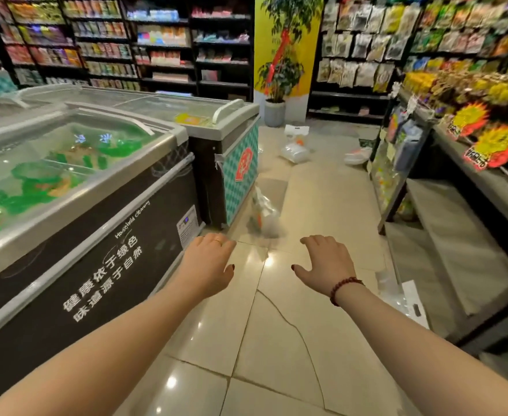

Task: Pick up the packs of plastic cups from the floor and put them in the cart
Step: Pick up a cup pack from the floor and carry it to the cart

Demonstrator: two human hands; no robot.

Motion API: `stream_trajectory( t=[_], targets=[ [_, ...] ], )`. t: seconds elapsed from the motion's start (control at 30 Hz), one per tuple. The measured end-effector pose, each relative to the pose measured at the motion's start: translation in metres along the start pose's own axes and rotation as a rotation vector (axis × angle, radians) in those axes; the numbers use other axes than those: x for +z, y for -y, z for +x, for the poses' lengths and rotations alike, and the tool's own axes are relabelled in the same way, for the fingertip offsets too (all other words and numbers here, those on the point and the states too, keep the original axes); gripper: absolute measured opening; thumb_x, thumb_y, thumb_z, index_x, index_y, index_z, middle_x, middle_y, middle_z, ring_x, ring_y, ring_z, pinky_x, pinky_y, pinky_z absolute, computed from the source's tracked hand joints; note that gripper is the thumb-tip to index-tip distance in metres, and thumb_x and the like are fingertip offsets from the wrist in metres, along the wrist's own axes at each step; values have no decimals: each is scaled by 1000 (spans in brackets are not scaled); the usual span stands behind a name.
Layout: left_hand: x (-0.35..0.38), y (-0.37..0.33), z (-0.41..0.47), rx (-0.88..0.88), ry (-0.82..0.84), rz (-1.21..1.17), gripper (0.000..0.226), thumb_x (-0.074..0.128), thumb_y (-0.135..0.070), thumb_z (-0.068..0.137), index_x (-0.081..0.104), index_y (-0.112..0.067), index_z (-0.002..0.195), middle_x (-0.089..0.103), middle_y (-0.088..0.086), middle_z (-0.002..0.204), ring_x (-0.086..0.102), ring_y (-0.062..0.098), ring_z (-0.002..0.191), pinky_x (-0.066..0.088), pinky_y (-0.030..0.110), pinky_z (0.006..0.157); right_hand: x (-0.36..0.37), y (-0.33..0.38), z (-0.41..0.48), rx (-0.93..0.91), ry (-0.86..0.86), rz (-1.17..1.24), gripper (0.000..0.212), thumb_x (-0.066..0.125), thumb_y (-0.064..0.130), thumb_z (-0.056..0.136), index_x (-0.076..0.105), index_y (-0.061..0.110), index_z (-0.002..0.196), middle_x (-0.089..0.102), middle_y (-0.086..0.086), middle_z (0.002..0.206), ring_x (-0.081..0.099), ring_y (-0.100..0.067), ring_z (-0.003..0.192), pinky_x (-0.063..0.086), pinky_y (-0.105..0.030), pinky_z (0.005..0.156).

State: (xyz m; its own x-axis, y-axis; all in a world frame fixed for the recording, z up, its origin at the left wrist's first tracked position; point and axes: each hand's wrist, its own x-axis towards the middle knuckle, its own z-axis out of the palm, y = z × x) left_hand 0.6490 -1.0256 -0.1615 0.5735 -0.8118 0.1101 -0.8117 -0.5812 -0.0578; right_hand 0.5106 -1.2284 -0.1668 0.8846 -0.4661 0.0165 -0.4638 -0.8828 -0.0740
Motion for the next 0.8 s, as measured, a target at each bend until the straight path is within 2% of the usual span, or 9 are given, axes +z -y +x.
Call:
stream_trajectory(
  t=[0.2,0.43,0.8],
  targets=[
    [3,9,118,13,-26,14,46,52,-39,91,52,-18,132,54,1,137,47,23,129,38,36,106,0,-43,104,3,3,23,57,50,51,91,40,25,141,47,5,141,41,-20,130,31,-32,105],
    [29,37,231,19,12,16,51,53,-39,91,48,-18,137,51,2,141,44,24,131,36,37,107,11,-70,211,30,11,66,57,51,50,91,40,25,141,46,5,141,40,-20,131,30,-32,106],
    [97,134,431,71,66,5,45,57,-38,87,55,-17,127,58,2,128,52,25,120,45,38,97,45,-79,423,106,64,48,57,51,50,90,42,24,140,48,5,140,40,-20,131,30,-31,105]
  ],
)
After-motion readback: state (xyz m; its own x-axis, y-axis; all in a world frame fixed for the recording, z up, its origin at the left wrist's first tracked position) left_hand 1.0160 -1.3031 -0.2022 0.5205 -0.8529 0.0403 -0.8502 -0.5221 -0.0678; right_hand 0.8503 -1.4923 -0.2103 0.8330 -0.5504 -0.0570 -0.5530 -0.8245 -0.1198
